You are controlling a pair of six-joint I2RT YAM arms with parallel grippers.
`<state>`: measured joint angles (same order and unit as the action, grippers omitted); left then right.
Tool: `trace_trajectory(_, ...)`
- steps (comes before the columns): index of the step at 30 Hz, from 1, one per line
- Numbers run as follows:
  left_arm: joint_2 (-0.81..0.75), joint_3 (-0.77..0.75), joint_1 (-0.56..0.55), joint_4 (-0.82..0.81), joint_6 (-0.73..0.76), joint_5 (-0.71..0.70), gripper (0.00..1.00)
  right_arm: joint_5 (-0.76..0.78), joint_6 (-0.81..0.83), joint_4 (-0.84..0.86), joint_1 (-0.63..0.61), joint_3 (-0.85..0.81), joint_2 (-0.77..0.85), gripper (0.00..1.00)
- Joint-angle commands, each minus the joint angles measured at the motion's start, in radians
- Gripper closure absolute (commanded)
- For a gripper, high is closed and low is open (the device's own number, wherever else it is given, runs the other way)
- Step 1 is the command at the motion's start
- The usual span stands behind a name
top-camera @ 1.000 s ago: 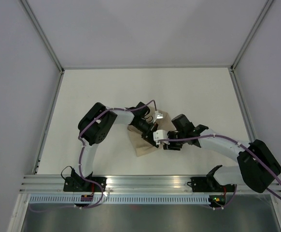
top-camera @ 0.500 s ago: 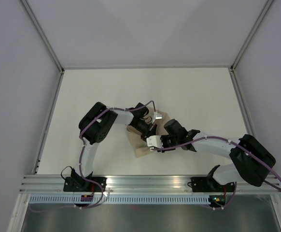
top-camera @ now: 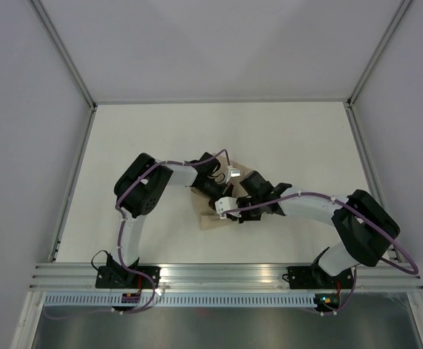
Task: Fold the napkin, place the utensils inside, and roll it up
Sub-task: Roll the napkin at the center of the board.
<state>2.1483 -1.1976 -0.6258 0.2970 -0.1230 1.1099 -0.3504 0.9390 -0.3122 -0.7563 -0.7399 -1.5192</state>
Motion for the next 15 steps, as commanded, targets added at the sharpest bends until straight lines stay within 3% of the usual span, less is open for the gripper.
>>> trace_trajectory(1,-0.086,0.03,0.015,-0.071,-0.058,-0.214,0.78,-0.047,-0.009,-0.215,0.053,-0.038,-0.076,1.0)
trace_trajectory(8,-0.272,0.096,0.055,-0.192,-0.164,-0.589,0.69,-0.217,0.055,-0.508,0.156,-0.226,-0.277,1.0)
trace_trajectory(15,-0.56,0.245,0.109,-0.362,-0.332,-0.999,0.6,-0.341,0.173,-0.813,0.264,-0.442,-0.495,0.99)
